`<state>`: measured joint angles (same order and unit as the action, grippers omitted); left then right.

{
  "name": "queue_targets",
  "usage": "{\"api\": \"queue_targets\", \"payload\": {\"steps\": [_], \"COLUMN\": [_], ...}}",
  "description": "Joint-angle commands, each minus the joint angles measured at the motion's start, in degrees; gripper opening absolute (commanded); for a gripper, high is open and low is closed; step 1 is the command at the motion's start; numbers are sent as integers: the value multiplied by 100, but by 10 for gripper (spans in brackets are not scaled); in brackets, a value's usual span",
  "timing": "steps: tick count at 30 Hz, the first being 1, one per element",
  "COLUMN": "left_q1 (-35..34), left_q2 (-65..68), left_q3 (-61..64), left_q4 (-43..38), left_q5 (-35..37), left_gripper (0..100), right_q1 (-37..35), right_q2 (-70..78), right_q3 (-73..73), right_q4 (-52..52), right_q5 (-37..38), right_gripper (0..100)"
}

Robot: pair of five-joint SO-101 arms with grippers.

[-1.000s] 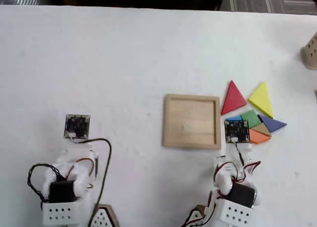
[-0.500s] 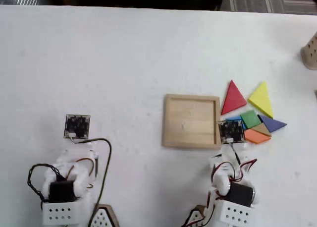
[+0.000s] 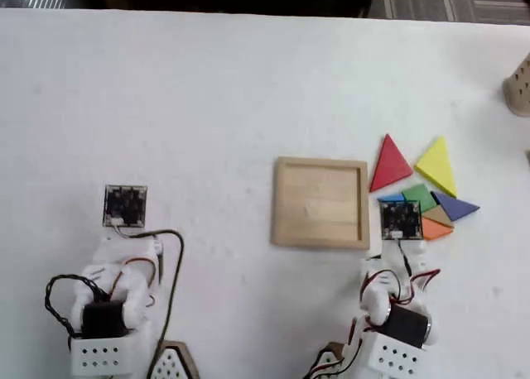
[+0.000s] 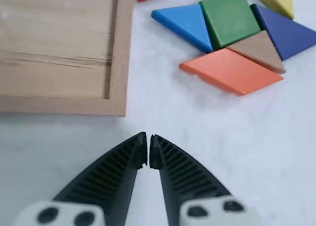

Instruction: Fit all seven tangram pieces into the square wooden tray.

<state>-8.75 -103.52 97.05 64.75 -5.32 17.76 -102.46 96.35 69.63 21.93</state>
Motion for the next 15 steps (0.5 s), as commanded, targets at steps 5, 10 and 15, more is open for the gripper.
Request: {"api": "queue_targets", "payload": {"steps": [5, 10, 15], "left_q1": [207, 277, 760], "left_q2": [-92, 13, 1508], "left_q3": [-1125, -2084, -3270], "left_q4": [-360, -273, -264], "left_q5": [-308, -88, -70], "left_gripper": [238, 221, 159], "right_q1": [338, 295, 295], "right_q2": [-75, -75, -75], "right_q3": [0, -44, -44], "right_q4": [224, 295, 295], "right_q5": [1741, 1890, 1890], "right_gripper": [18, 18, 18]}}
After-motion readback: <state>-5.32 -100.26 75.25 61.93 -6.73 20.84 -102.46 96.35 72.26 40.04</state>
